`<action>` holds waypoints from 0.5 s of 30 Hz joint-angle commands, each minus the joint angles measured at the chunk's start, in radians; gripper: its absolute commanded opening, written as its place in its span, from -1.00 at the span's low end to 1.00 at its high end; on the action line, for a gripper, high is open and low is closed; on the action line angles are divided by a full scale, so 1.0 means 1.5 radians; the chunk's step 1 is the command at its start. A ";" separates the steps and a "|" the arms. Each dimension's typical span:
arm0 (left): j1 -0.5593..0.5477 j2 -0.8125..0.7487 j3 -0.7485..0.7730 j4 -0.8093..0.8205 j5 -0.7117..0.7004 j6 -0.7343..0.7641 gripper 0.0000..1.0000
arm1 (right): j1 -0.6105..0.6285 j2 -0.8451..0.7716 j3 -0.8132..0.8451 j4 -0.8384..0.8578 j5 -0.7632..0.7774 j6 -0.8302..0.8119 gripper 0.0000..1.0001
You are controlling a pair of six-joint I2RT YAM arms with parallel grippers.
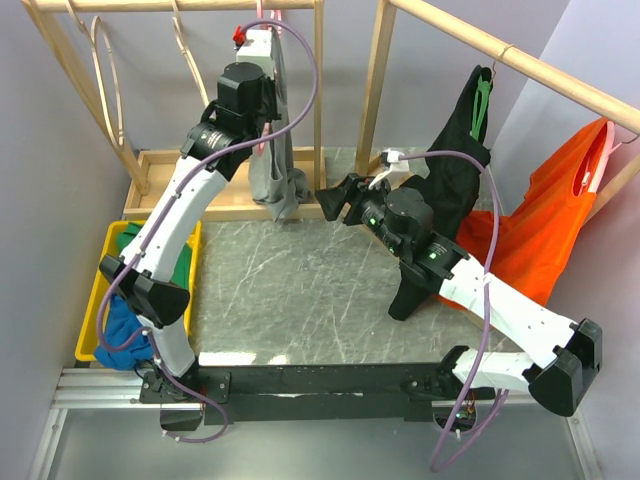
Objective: Place the tank top on the hanger
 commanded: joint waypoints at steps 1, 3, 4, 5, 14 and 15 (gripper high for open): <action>0.009 0.003 0.049 0.058 0.013 0.002 -0.88 | 0.006 -0.017 -0.009 -0.016 0.021 -0.014 0.49; 0.013 0.009 0.060 0.050 0.033 -0.007 -0.88 | 0.007 -0.020 -0.006 -0.024 0.021 -0.013 0.49; 0.015 0.013 0.069 0.043 0.044 -0.012 -0.88 | 0.006 -0.020 -0.005 -0.025 0.021 -0.011 0.49; 0.018 0.020 0.088 0.034 0.055 -0.019 -0.87 | 0.008 -0.022 -0.005 -0.026 0.022 -0.010 0.49; 0.028 0.013 0.128 -0.053 0.123 -0.053 -0.84 | 0.017 -0.026 -0.001 -0.029 0.019 0.001 0.49; 0.029 0.014 0.133 -0.064 0.127 -0.057 -0.85 | 0.018 -0.025 0.000 -0.031 0.017 0.002 0.49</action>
